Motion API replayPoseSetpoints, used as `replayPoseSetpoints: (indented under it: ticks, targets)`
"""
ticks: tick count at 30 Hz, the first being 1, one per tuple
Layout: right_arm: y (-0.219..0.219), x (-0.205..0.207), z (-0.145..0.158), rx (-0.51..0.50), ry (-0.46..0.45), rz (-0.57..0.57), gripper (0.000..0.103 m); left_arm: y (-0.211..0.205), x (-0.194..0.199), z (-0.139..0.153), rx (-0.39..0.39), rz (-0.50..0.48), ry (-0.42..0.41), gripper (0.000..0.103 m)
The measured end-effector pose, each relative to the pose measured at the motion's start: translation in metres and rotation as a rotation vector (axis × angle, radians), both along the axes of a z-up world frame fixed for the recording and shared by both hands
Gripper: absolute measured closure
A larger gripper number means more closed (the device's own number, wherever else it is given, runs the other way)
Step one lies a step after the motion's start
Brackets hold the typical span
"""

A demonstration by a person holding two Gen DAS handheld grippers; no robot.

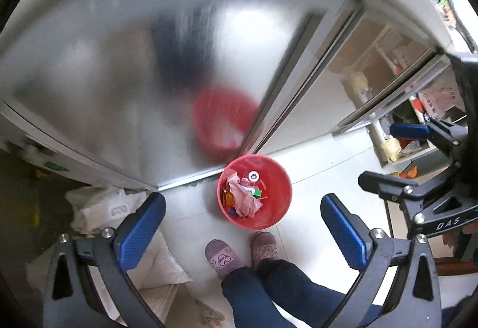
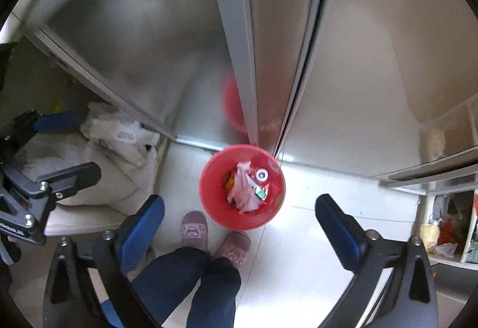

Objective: Collect trash
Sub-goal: 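Raise both tools from the bin back up toward the counter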

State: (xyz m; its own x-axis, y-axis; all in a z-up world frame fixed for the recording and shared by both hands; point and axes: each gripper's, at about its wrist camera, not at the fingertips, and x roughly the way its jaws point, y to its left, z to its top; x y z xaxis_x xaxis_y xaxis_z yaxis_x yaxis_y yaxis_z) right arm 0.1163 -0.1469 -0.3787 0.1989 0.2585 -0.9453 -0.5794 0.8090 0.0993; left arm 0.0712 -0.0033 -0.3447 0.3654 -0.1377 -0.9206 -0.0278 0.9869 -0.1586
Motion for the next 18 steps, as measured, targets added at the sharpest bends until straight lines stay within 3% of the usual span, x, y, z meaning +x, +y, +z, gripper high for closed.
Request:
replayPoseSetpoints:
  ticks: [9, 18]
  targets:
    - [-0.005, -0.013, 0.131, 0.06, -0.103, -0.014, 0.001, 0.0, -0.005, 0.124, 0.055, 0.03, -0.108, 0.0]
    - [-0.002, -0.004, 0.201, 0.138, -0.172, -0.002, 0.001, 0.008, 0.002, 0.201, 0.099, 0.065, -0.186, 0.0]
